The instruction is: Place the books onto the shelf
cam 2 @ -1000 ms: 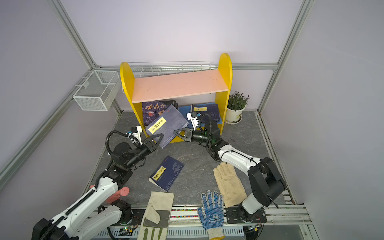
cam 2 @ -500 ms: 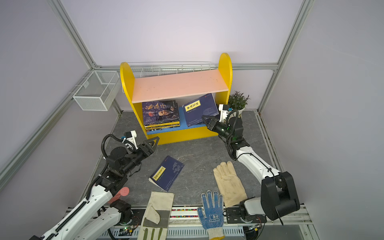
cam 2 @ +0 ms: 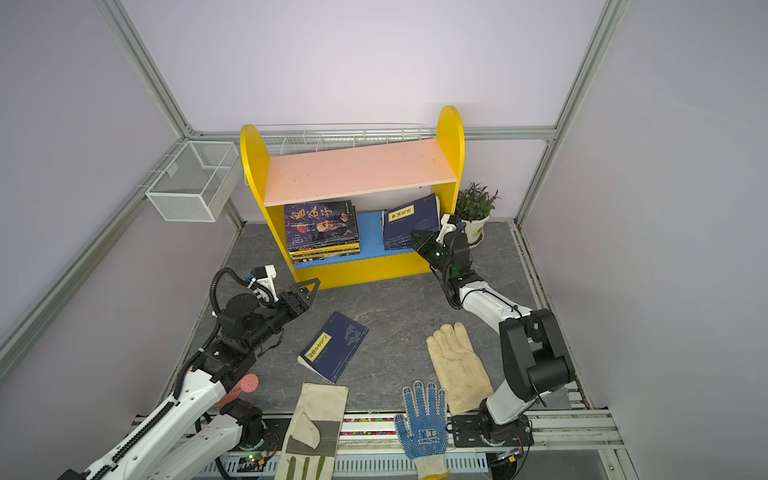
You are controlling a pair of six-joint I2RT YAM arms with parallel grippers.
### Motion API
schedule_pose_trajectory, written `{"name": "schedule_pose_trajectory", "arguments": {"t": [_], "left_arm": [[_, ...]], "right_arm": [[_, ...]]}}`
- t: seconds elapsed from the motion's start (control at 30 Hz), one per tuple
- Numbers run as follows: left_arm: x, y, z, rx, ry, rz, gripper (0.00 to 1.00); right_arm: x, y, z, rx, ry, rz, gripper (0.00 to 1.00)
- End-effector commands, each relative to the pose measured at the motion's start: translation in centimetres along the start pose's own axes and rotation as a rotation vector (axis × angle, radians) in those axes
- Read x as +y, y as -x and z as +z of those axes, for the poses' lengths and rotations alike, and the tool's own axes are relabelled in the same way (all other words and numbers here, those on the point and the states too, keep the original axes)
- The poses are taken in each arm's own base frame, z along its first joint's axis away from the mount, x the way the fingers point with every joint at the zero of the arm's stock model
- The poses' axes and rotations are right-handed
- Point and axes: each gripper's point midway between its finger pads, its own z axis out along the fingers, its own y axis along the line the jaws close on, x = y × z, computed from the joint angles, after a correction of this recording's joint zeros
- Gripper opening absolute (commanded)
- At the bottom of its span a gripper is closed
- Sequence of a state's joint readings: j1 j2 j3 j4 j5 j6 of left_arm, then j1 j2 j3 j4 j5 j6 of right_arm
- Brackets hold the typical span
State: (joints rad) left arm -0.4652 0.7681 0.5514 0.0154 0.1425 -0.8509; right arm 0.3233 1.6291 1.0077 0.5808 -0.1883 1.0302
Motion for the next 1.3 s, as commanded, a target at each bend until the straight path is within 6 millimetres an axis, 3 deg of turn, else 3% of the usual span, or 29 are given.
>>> {"name": "schedule_pose_trajectory", "arguments": {"t": [0.0,0.27,0.33,0.4,0.5,0.67,0.93,1.27], "left_arm": [[0.2,0.4,-0.9,-0.026,0.023,0.026,0.73],[1.0,-0.1,-1.0,-0.020,0.042,0.021,0.74],[1.1,-0.1,-1.0,-0.024,0.040,0.017,0.74],[1.0,0.0,-1.2,-0.032,0.037,0.016,0.74],[0.9,0.1,-1.4,-0.037,0.033,0.014,0.74],[0.9,0.0,-1.7,-0.043,0.027,0.011,0.74],[0.8,0.1,-1.7,-0.046,0.023,0.007,0.73],[0.9,-0.1,-1.3,-0.030,0.027,0.002,0.73]], "right_arm": [[3.2,2.7,0.7,-0.082,0.090,0.015,0.09],[1.7,1.5,2.5,-0.003,0.063,0.121,0.11],[0.7,1.2,2.8,0.012,0.039,0.168,0.24],[-0.5,1.2,2.7,0.015,0.003,0.225,0.48],[-1.9,1.2,2.4,0.019,-0.044,0.283,0.62],[-3.3,1.1,1.6,0.053,-0.120,0.316,0.66],[-7.3,0.8,-0.2,0.053,-0.286,0.352,0.69],[-7.8,0.7,-0.3,0.063,-0.263,0.371,0.64]]}}
